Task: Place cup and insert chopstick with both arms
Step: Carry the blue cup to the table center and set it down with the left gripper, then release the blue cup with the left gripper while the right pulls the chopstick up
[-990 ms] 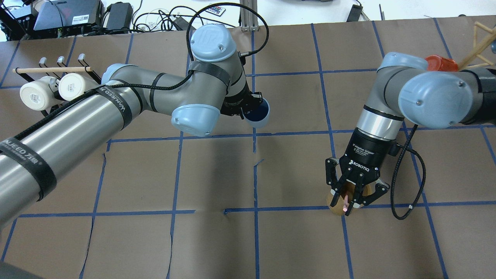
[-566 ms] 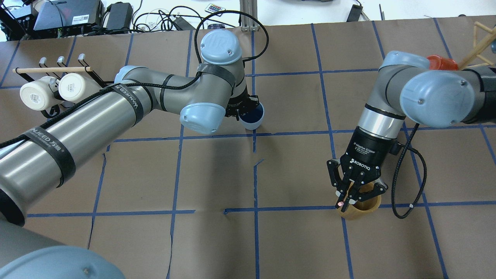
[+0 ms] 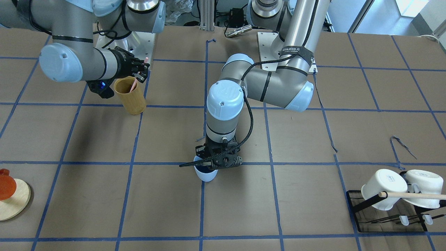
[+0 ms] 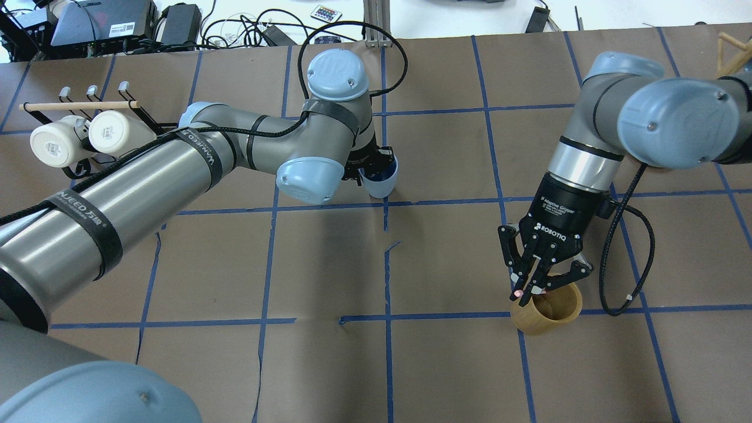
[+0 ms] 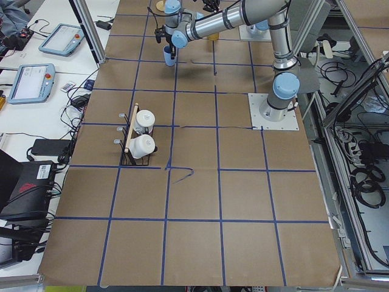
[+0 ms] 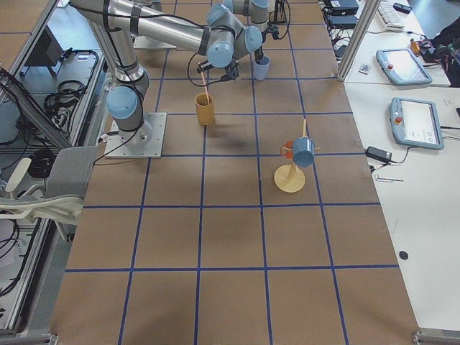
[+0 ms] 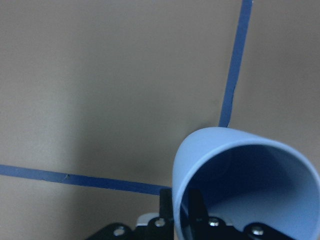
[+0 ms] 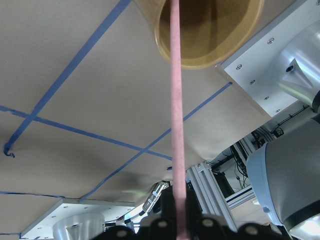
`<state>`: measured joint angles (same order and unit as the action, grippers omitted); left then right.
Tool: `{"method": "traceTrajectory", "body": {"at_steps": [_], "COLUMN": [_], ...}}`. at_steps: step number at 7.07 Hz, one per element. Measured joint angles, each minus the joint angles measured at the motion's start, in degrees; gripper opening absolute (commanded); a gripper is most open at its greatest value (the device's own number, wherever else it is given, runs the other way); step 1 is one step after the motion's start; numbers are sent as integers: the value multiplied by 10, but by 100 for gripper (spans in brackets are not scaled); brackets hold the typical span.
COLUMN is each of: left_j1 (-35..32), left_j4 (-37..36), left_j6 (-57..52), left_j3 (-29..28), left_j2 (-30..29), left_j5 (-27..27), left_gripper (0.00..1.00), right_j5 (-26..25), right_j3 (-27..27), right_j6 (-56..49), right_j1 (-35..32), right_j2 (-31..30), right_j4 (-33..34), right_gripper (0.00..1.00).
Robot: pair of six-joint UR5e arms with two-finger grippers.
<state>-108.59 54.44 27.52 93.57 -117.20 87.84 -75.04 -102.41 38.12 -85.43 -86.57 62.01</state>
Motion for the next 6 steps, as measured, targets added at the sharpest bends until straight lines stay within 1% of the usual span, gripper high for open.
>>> {"method": "traceTrajectory", "body": {"at_steps": [2,3,4,5,6], "left_j1": [8,24,50,82,112], "left_j4": [23,67,128,181,216], "left_j6": [-5,-30,-83,-139,-198], "left_j3": [-17,-39,-68,-91,-104], "left_j2": [15,27,46,70,97], "left_j5": [-23,-26,-26,-24,-22], "left_gripper": [100,100,100,100,100], "right_j5": [2,9,25,48,78], "right_j3": [39,64,86,105,121], "right_j6": [-1,-1,-1,-1,0], "right_j1": [0,0,0,0,-2], "right_j2": [0,0,1,1,1], "right_j4": [-32,-51,-65,-73,-76], "right_gripper": [0,0,0,0,0]}}
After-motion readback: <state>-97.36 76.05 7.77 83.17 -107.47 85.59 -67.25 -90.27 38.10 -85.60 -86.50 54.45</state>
